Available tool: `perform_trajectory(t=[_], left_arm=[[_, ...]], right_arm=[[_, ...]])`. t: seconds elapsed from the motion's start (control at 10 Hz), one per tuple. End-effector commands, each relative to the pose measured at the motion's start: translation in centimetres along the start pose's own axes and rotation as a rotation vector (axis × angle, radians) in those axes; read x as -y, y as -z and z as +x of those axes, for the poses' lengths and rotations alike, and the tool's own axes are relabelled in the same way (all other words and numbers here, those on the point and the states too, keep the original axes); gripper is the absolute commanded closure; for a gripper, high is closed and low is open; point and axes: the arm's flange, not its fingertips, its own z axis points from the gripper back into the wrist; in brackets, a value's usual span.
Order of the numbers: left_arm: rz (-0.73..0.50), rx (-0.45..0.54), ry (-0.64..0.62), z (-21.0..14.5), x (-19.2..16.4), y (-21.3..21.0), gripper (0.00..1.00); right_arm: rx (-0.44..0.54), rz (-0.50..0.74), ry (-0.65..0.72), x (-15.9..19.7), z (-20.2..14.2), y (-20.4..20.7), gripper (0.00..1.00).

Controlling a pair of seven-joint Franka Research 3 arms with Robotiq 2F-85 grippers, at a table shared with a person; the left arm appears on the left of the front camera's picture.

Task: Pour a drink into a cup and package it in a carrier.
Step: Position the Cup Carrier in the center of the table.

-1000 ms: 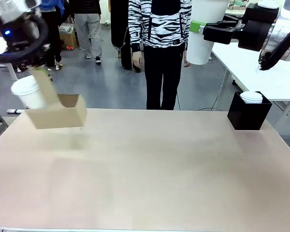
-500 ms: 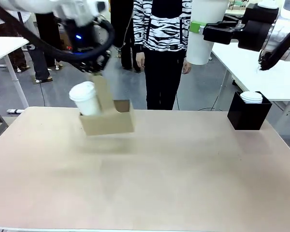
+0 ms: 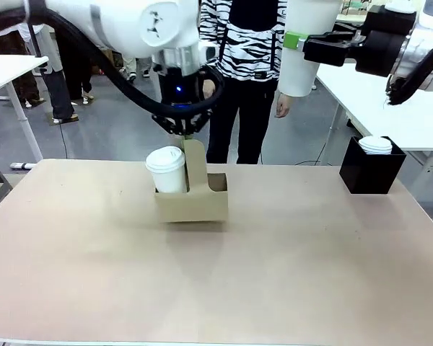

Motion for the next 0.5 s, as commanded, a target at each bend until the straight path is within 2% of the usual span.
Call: perform_trajectory(t=[0.0,0.4], left_arm=[[0.036,-0.016,-0.013,0.4,1.3,-0.2,0.98],[0.057,0.003,-0.035,-0.9,2.8,1.6,0.98]], right_arm=[[0.027,-0.004,-0.013,0.0,0.1,0.3,0.20],[0.027,-0.004,-0.013,0.0,0.1,0.3,0.20]])
